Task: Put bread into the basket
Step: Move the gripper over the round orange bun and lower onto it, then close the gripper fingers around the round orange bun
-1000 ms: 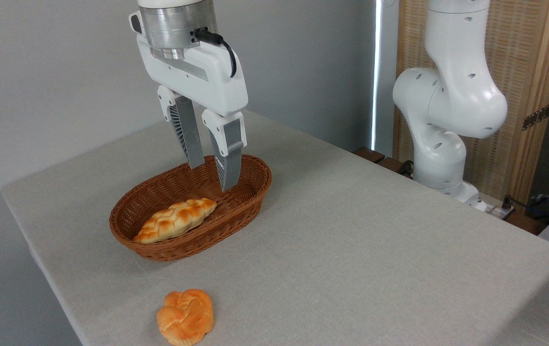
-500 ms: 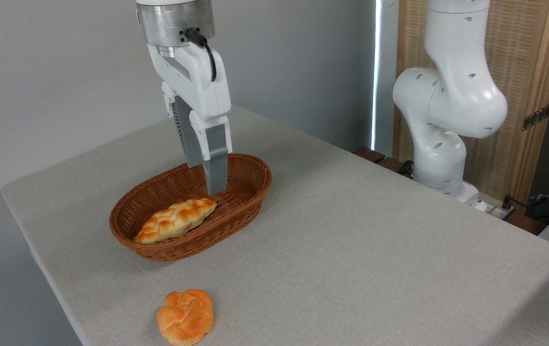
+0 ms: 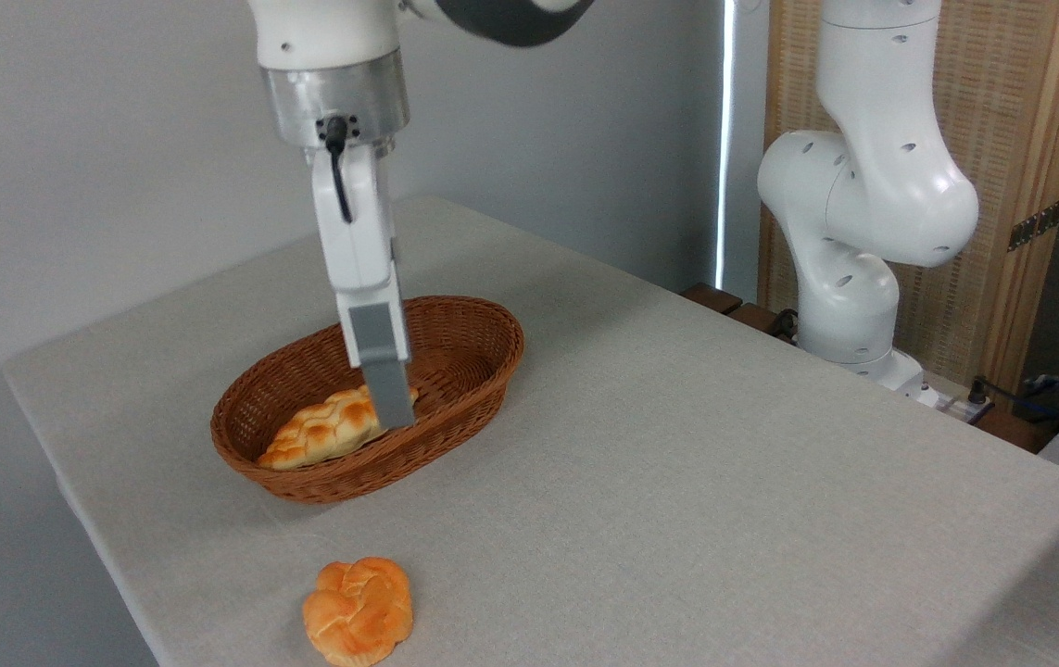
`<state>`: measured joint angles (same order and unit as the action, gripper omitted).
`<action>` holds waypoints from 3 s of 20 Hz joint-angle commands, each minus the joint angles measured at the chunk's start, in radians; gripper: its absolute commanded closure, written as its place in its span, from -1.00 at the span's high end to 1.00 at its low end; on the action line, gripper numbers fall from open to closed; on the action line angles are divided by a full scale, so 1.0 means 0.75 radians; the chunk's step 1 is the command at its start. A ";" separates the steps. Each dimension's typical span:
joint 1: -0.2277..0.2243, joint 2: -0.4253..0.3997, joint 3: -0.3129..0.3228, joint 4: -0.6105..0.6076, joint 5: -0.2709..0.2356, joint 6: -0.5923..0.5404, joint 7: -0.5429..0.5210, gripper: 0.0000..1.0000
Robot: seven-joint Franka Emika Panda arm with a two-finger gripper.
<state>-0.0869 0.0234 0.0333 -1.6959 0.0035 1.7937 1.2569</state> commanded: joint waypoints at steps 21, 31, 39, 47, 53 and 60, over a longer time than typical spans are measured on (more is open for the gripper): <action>0.001 0.310 -0.034 -0.134 0.331 0.527 0.345 1.00; 0.016 0.345 -0.034 -0.132 0.331 0.564 0.365 0.47; 0.016 0.351 -0.036 -0.132 0.329 0.566 0.410 -0.37; 0.016 0.361 -0.036 -0.126 0.327 0.564 0.408 -0.40; 0.020 0.321 -0.028 -0.117 0.278 0.543 0.408 -0.42; 0.034 0.231 -0.040 -0.113 0.163 0.380 0.396 -0.41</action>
<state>-0.0620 0.2523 0.0065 -1.7782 0.1840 2.1608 1.5480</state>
